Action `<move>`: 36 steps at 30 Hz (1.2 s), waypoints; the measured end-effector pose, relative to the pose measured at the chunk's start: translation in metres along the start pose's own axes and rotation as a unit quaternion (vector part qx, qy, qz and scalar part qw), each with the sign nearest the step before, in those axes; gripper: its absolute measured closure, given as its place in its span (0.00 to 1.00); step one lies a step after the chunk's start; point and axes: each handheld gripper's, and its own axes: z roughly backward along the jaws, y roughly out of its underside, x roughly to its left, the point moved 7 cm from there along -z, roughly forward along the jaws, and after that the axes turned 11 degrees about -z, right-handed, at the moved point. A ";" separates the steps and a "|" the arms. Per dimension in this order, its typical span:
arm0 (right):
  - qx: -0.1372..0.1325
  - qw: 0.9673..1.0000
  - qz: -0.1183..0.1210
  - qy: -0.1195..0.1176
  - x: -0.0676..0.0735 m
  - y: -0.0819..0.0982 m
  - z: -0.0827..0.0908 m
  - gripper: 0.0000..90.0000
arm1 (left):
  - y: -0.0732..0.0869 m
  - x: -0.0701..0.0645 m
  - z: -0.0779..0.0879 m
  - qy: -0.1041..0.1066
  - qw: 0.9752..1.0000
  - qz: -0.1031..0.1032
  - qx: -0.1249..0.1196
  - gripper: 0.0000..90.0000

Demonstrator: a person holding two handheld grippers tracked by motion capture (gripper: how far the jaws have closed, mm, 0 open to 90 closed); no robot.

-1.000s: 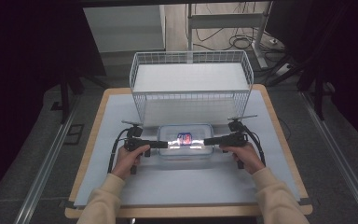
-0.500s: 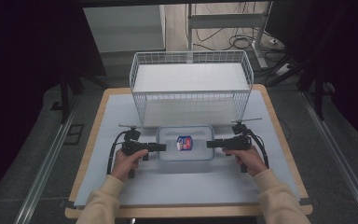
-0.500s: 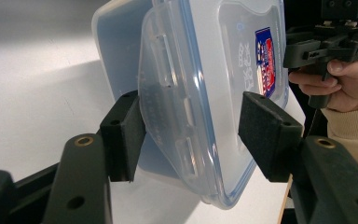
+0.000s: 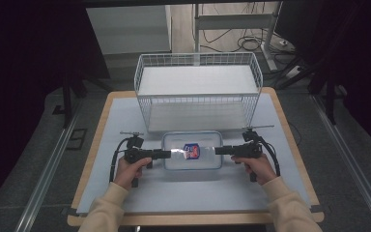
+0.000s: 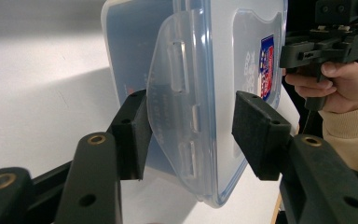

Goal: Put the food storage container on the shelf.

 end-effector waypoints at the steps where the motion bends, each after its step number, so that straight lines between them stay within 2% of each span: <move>1: -0.001 1.000 -0.003 0.000 0.001 0.001 0.000 0.59 | 0.000 -0.001 0.000 -0.002 1.000 0.001 0.000 0.53; 8: -0.005 1.000 -0.006 0.006 0.003 0.002 0.001 0.59 | 0.000 -0.003 0.001 -0.006 1.000 0.006 -0.005 0.54; 16: -0.011 1.000 0.000 0.009 0.005 0.002 0.004 0.59 | -0.003 -0.009 0.003 -0.013 1.000 0.000 -0.010 0.55; 23: -0.026 0.999 0.029 0.008 0.018 -0.002 0.013 0.59 | -0.009 -0.019 0.010 -0.016 1.000 -0.015 -0.021 0.55; 28: -0.035 0.999 0.041 0.002 0.026 -0.004 0.020 0.59 | -0.017 -0.031 0.017 -0.028 0.998 -0.037 -0.032 0.55; 36: -0.051 0.996 0.066 -0.001 0.040 -0.009 0.030 0.59 | -0.027 -0.043 0.025 -0.033 0.997 -0.054 -0.048 0.55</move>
